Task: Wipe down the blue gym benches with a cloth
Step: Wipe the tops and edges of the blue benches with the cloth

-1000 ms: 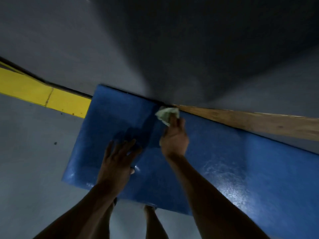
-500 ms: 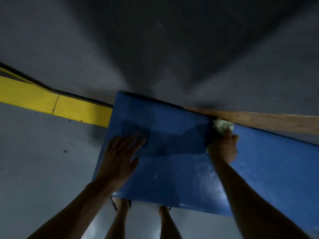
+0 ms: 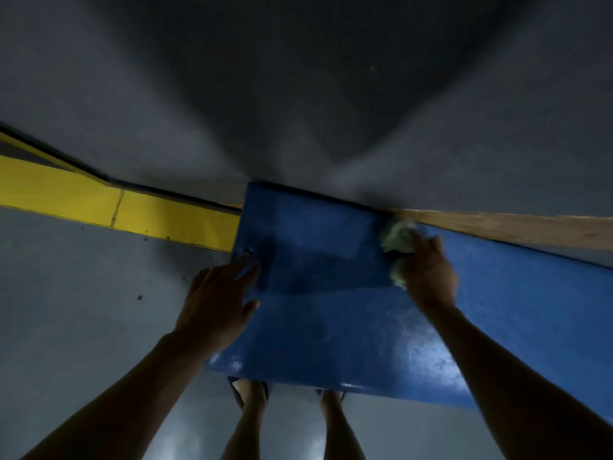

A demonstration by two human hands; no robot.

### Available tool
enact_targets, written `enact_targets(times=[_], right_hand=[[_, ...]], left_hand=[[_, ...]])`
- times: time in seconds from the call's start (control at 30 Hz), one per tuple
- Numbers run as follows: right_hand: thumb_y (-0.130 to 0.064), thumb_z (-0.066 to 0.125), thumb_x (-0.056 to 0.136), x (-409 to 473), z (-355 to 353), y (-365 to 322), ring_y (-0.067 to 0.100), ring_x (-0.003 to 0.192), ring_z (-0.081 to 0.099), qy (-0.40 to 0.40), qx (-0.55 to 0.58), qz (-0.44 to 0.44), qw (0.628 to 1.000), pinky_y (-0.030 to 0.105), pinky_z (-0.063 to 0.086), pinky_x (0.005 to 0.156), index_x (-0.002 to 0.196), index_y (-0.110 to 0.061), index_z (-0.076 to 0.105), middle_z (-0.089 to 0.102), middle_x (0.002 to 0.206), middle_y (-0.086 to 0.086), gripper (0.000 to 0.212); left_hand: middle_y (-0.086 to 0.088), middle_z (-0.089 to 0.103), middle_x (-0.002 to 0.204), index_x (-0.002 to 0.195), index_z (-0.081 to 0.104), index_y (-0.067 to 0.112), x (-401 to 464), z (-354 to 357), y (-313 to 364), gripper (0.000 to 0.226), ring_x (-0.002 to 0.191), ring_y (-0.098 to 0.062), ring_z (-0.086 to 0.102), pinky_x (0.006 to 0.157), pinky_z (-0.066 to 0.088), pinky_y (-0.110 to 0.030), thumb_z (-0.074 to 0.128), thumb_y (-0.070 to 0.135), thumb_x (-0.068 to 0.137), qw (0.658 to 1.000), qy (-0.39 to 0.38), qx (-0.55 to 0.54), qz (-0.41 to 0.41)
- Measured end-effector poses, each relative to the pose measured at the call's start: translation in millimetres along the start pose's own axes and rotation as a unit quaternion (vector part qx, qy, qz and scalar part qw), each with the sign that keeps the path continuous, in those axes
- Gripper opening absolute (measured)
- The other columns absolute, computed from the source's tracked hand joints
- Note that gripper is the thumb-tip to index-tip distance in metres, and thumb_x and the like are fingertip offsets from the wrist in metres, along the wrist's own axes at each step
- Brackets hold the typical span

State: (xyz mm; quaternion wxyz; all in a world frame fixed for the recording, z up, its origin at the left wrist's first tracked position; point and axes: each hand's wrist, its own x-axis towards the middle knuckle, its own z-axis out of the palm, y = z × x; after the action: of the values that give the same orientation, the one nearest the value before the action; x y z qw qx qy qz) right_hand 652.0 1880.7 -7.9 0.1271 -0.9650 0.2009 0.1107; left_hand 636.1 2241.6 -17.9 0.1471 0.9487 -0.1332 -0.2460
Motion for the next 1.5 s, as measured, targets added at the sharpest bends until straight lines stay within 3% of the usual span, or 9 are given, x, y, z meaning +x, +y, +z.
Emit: enact_targets(times=[0.1, 0.2, 0.37, 0.53, 0.8, 0.97, 1.1, 1.3, 1.5], right_hand=[[-0.03, 0.039, 0.08, 3.6, 0.3, 3.0, 0.041, 0.092, 0.058, 0.045, 0.053, 0.206, 0.976, 0.038, 0.038, 0.072, 0.137, -0.028, 0.045, 0.041, 0.123, 0.014, 0.057], [-0.016, 0.05, 0.091, 2.3, 39.1, -67.4, 0.039, 0.118, 0.052, 0.043, 0.072, 0.232, 0.969, 0.042, 0.042, 0.091, 0.15, -0.028, 0.03, 0.033, 0.149, 0.014, 0.063], [-0.014, 0.052, 0.088, -19.4, 75.5, -198.3, 0.036, 0.101, 0.056, 0.004, 0.048, -0.078, 0.996, 0.039, 0.046, 0.066, 0.147, -0.02, 0.035, 0.043, 0.132, 0.012, 0.062], [-0.022, 0.05, 0.084, -6.2, 48.9, -115.6, 0.038, 0.085, 0.064, 0.004, -0.04, -0.252, 0.967, 0.04, 0.053, 0.057, 0.144, -0.023, 0.044, 0.056, 0.121, 0.013, 0.06], [-0.028, 0.038, 0.078, -30.2, 54.8, -62.9, 0.041, 0.097, 0.058, 0.089, 0.091, 0.143, 0.982, 0.038, 0.041, 0.07, 0.149, -0.031, 0.034, 0.045, 0.131, 0.013, 0.07], [-0.019, 0.052, 0.086, -101.0, 86.6, -157.1, 0.028, 0.096, 0.057, 0.004, 0.109, -0.103, 0.989, 0.04, 0.056, 0.063, 0.148, -0.021, 0.035, 0.047, 0.123, 0.009, 0.064], [-0.022, 0.046, 0.082, -87.2, 68.6, -98.7, 0.031, 0.07, 0.062, -0.009, -0.048, -0.289, 0.956, 0.036, 0.053, 0.052, 0.141, -0.024, 0.046, 0.058, 0.107, 0.008, 0.059], [-0.021, 0.053, 0.086, -80.4, 26.0, 37.2, 0.04, 0.079, 0.059, 0.018, -0.044, 0.026, 0.999, 0.039, 0.045, 0.056, 0.145, -0.03, 0.04, 0.044, 0.114, 0.011, 0.061], [-0.01, 0.054, 0.082, -126.7, 87.3, -74.5, 0.033, 0.091, 0.055, 0.085, 0.078, 0.097, 0.989, 0.04, 0.051, 0.063, 0.151, -0.024, 0.028, 0.045, 0.119, 0.011, 0.075]], left_hand=[[0.002, 0.03, 0.159, 0.149, 0.034, 0.028, 2.4, 0.6, 0.3, 0.069, 0.133, -0.029, 0.045, 0.11, 0.034, -0.048, 0.061, 0.047, 0.088, 1.0, -0.021, 0.01, -0.003], [-0.002, 0.034, 0.157, 0.149, 0.035, 0.027, 2.5, -0.2, 1.6, 0.071, 0.129, -0.032, 0.049, 0.109, 0.035, -0.052, 0.064, 0.045, 0.087, 0.999, -0.031, 0.018, -0.008], [0.002, 0.023, 0.161, 0.152, 0.024, 0.031, 2.7, -1.7, 4.3, 0.071, 0.138, -0.027, 0.039, 0.116, 0.025, -0.051, 0.057, 0.045, 0.092, 0.999, -0.034, 0.031, -0.007], [0.003, 0.007, 0.165, 0.155, 0.009, 0.029, 1.5, -5.7, 2.9, 0.076, 0.144, -0.021, 0.028, 0.118, 0.016, -0.049, 0.051, 0.047, 0.094, 0.997, -0.059, 0.045, -0.001], [-0.003, 0.009, 0.164, 0.154, 0.016, 0.026, 1.4, 7.1, -1.8, 0.083, 0.141, -0.027, 0.034, 0.116, 0.023, -0.052, 0.061, 0.046, 0.088, 0.997, -0.046, 0.055, 0.021], [-0.005, 0.028, 0.159, 0.146, 0.034, 0.026, 0.5, 5.7, -3.5, 0.074, 0.127, -0.032, 0.048, 0.107, 0.034, -0.055, 0.066, 0.041, 0.082, 0.996, -0.038, 0.074, 0.032], [-0.009, 0.041, 0.152, 0.139, 0.047, 0.022, 2.0, 6.5, -2.2, 0.076, 0.116, -0.035, 0.057, 0.101, 0.041, -0.058, 0.077, 0.038, 0.072, 0.996, -0.025, 0.076, 0.036], [-0.01, 0.032, 0.157, 0.146, 0.039, 0.018, 1.4, 11.1, 0.7, 0.081, 0.125, -0.037, 0.05, 0.106, 0.036, -0.057, 0.075, 0.037, 0.077, 0.996, -0.012, 0.079, 0.033], [-0.002, 0.013, 0.164, 0.153, 0.021, 0.026, -0.1, 9.6, 8.3, 0.081, 0.136, -0.03, 0.039, 0.112, 0.03, -0.051, 0.064, 0.042, 0.086, 0.996, -0.032, 0.085, 0.009]])
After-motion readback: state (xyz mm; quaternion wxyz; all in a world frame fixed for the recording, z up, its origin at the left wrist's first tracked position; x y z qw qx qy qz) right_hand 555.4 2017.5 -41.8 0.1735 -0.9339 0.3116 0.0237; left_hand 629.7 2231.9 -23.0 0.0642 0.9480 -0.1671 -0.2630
